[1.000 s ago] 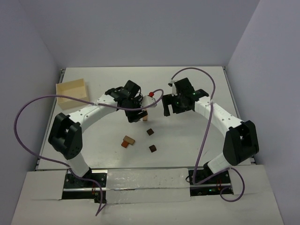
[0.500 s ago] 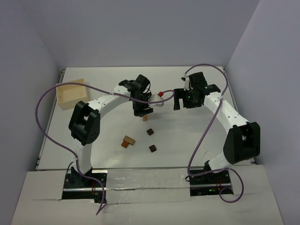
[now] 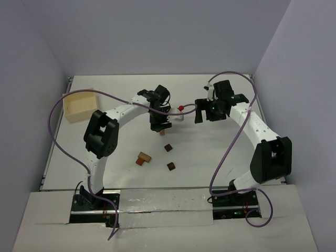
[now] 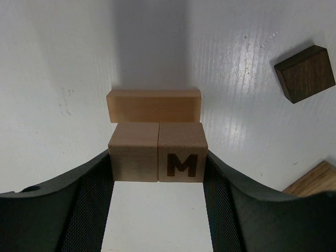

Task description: Build the wood block tower

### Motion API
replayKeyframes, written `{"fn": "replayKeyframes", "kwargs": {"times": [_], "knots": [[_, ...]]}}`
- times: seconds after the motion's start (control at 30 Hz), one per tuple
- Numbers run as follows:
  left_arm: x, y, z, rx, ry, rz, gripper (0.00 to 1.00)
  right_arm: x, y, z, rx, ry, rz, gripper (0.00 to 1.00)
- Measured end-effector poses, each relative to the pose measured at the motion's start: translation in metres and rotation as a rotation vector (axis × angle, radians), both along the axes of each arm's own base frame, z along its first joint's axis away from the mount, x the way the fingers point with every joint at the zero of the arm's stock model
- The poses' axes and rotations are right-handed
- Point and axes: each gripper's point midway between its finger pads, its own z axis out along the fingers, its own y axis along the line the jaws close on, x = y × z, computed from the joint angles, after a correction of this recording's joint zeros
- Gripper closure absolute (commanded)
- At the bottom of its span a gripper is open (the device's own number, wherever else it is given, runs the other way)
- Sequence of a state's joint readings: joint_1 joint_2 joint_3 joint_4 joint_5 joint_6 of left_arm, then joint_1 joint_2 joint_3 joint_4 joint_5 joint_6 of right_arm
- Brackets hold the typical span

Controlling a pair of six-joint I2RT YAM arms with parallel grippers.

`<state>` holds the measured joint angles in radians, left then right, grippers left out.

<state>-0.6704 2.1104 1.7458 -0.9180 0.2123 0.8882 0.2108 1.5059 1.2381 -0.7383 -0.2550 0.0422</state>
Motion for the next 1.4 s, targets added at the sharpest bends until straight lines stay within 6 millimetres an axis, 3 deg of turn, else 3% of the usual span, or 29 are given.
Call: {"fn": "replayKeyframes", "kwargs": {"times": [0.57, 1.4], "knots": [[0.012, -0.009, -0.009, 0.006, -0.003, -0.004, 0.91, -0.002, 0.000, 0.000, 0.012, 0.011, 0.008, 0.00], [0.013, -0.012, -0.012, 0.009, 0.021, 0.014, 0.86, -0.002, 0.000, -0.001, 0.015, 0.016, 0.008, 0.00]]}}
